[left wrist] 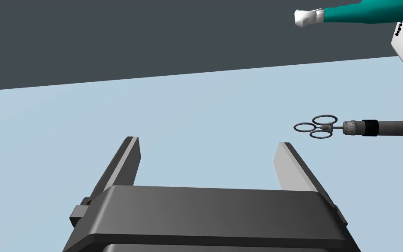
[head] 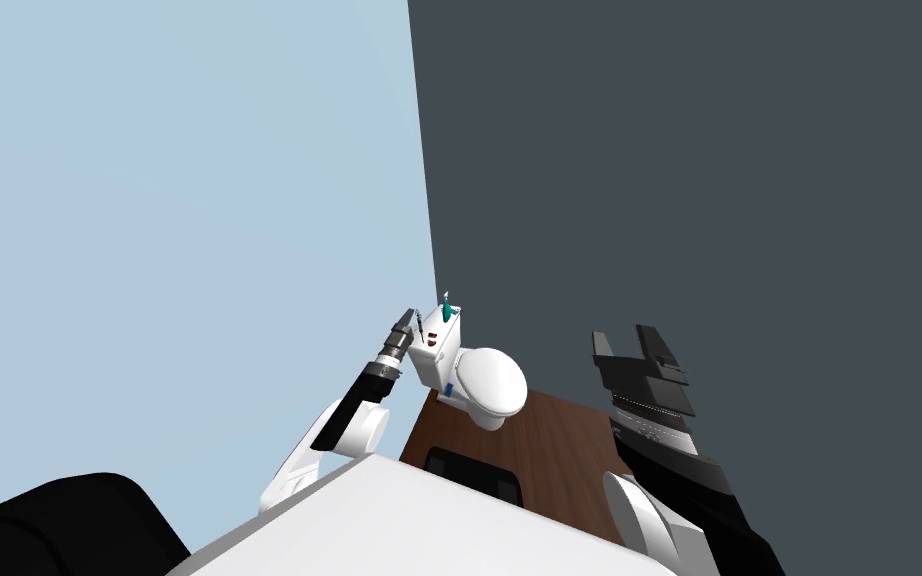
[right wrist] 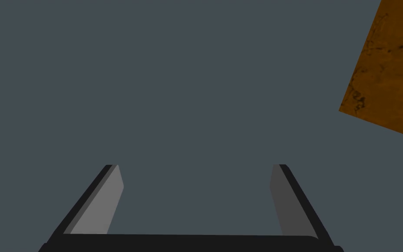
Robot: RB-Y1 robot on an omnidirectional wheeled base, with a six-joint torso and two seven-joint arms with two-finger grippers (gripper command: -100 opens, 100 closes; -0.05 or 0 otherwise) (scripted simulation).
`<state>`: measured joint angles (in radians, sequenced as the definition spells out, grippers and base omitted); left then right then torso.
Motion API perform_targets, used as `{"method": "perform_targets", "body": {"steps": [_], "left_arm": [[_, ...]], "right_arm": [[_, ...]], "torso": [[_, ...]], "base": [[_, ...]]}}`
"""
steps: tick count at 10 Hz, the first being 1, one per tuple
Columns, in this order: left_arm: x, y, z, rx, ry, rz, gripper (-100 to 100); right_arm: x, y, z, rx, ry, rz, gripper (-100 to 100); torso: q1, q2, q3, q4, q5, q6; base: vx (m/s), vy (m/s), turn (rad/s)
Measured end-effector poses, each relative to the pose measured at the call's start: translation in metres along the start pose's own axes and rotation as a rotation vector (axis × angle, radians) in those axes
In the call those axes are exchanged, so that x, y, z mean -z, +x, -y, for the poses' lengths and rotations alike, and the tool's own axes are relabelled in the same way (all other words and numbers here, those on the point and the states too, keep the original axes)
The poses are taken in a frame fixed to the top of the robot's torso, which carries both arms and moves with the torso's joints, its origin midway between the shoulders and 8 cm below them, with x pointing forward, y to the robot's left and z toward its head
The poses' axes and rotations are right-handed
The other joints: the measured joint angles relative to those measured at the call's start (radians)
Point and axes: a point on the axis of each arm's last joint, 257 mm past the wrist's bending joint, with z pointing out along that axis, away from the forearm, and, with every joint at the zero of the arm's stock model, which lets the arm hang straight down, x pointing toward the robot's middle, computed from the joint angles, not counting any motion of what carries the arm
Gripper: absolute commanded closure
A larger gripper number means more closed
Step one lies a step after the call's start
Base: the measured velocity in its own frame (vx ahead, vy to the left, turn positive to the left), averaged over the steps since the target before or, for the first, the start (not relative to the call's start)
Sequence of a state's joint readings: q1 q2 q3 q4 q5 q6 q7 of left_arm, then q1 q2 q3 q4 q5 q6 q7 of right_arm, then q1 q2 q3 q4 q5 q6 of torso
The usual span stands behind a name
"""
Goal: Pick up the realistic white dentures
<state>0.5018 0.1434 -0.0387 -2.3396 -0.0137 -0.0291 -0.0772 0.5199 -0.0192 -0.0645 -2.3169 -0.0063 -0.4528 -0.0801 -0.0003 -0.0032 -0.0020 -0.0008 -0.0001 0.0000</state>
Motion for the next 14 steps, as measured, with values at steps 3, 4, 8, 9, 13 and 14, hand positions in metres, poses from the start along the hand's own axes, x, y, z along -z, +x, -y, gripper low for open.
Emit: {"method": "perform_targets", "body": {"steps": [3, 4, 8, 9, 13, 14], "left_arm": [[0.001, -0.002, -0.015, -0.001, -0.060, 0.000, -100], [0.000, -0.003, -0.019, -0.002, -0.083, 0.000, -100], [0.003, -0.004, -0.041, -0.004, -0.180, -0.002, -100], [0.004, -0.006, -0.048, -0.004, -0.208, -0.002, -100], [0.012, -0.007, -0.077, 0.000, -0.325, -0.002, -100], [0.015, -0.007, -0.082, 0.001, -0.353, -0.002, -100]], "right_arm": [[0.000, 0.000, 0.000, 0.000, 0.000, 0.000, 0], [0.000, 0.000, 0.000, 0.000, 0.000, 0.000, 0], [0.000, 0.000, 0.000, 0.000, 0.000, 0.000, 0], [0.000, 0.000, 0.000, 0.000, 0.000, 0.000, 0], [0.000, 0.000, 0.000, 0.000, 0.000, 0.000, 0], [0.000, 0.000, 0.000, 0.000, 0.000, 0.000, 0]], "torso": [[0.000, 0.001, 0.001, 0.000, 0.000, 0.000], [0.000, 0.000, 0.000, 0.000, 0.000, 0.000], [0.000, 0.000, 0.000, 0.000, 0.000, 0.000], [-0.001, -0.001, 0.000, 0.000, 0.000, 0.000], [-0.001, -0.001, 0.000, 0.000, 0.000, 0.000], [-0.001, -0.001, 0.000, 0.000, 0.000, 0.000]], "base": [[0.036, -0.011, 0.008], [0.042, -0.006, 0.006], [0.053, -0.010, 0.010], [0.056, -0.017, 0.014], [0.058, -0.015, 0.011], [0.058, -0.012, 0.011]]}}
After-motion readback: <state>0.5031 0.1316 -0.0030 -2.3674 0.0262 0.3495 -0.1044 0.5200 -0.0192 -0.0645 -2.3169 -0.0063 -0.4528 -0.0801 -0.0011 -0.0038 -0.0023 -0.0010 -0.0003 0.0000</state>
